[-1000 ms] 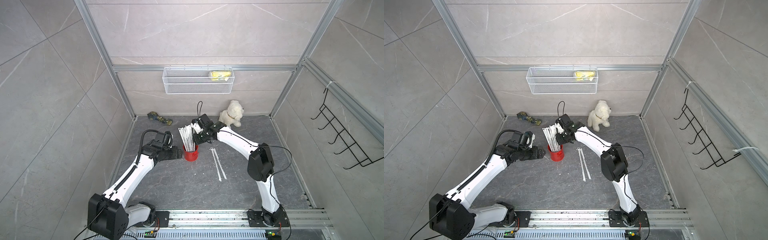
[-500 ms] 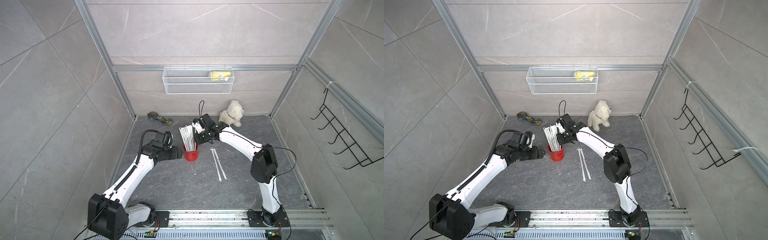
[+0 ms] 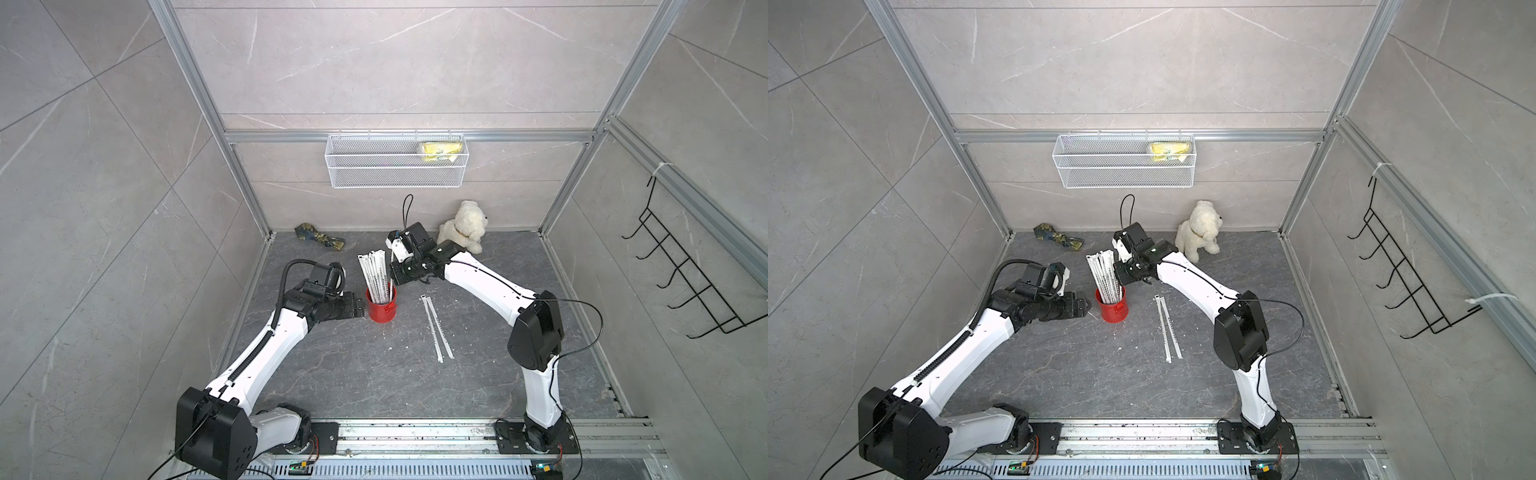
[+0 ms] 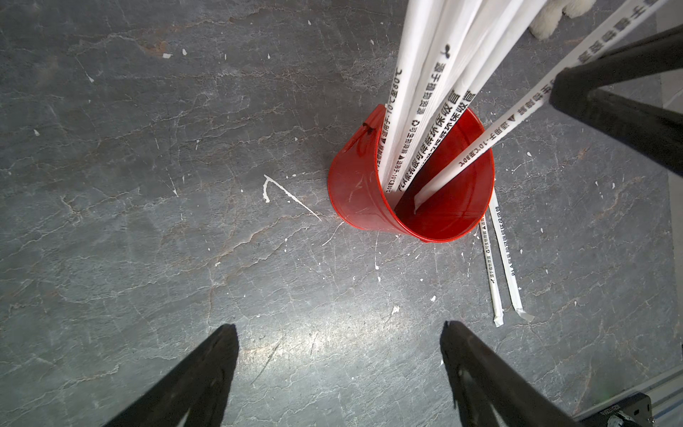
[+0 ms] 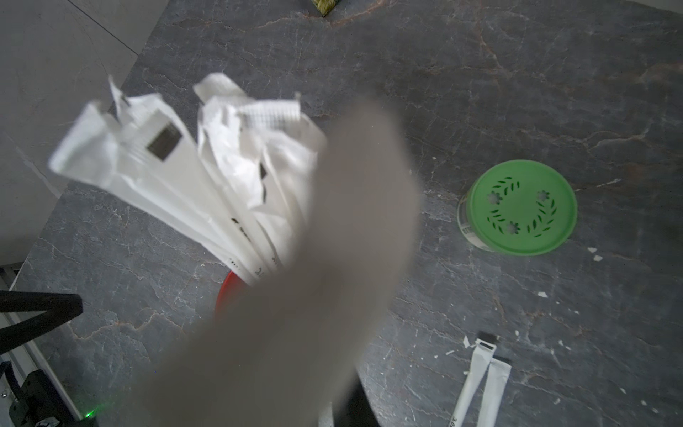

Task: Take the straws out of the storage container
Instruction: Pick up the straw from the container, then place the straw at the center of the board.

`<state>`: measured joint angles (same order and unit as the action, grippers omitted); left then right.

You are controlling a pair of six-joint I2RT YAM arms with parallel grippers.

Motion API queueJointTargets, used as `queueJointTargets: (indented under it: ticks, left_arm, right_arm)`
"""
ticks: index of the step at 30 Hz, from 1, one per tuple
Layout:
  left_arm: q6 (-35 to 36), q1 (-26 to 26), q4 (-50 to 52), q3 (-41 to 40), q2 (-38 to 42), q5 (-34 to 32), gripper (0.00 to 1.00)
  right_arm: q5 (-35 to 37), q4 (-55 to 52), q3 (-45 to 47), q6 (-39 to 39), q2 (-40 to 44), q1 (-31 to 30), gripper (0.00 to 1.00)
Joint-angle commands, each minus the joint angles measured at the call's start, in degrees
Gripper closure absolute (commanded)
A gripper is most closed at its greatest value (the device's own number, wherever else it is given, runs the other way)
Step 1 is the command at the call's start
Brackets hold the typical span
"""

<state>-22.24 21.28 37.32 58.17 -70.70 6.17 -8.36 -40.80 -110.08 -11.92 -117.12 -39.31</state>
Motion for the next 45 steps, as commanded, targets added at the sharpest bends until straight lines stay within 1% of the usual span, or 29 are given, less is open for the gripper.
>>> queueJointTargets:
  ticks: [1, 12, 21, 23, 28, 31, 34, 40, 45]
  left_arm:
    - [1.8, 0.4, 0.8, 2.4, 0.3, 0.8, 0.09]
    - [1.8, 0.3, 0.7, 2.3, 1.1, 0.9, 0.08]
    - [1.7, 0.3, 0.7, 2.3, 1.3, 0.9, 0.08]
    - [1.6, 0.3, 0.7, 2.3, 1.4, 0.9, 0.07]
    - [1.7, 0.4, 0.7, 2.3, 1.7, 0.9, 0.07]
    - [1.6, 0.4, 0.7, 2.3, 1.8, 1.0, 0.07]
    - [1.7, 0.4, 0.7, 2.3, 1.7, 1.1, 0.07]
    - [1.7, 0.4, 0.8, 2.3, 1.8, 1.0, 0.06]
    - [1.7, 0.4, 0.7, 2.3, 1.8, 1.1, 0.06]
  right_arm:
    - [0.6, -2.9, -1.2, 1.5, 4.0, -0.4, 0.88]
    - [-0.1, -8.9, -4.2, 2.1, 10.5, -0.4, 0.88]
    - [0.0, -13.0, -4.1, 2.8, 16.3, -0.4, 0.87]
    - [0.2, -15.4, -4.8, 3.4, 16.9, -0.4, 0.87]
    - [3.8, -25.1, -8.0, 5.4, 14.8, -0.4, 0.87]
    - [6.7, -32.5, -10.5, 5.6, 11.5, 0.0, 0.87]
    - [7.9, -37.6, -11.7, 5.5, 8.1, 0.7, 0.87]
    - [8.5, -40.1, -10.1, 5.0, 4.8, 2.2, 0.87]
    - [9.7, -38.7, -5.3, 3.8, 3.9, 4.9, 0.87]
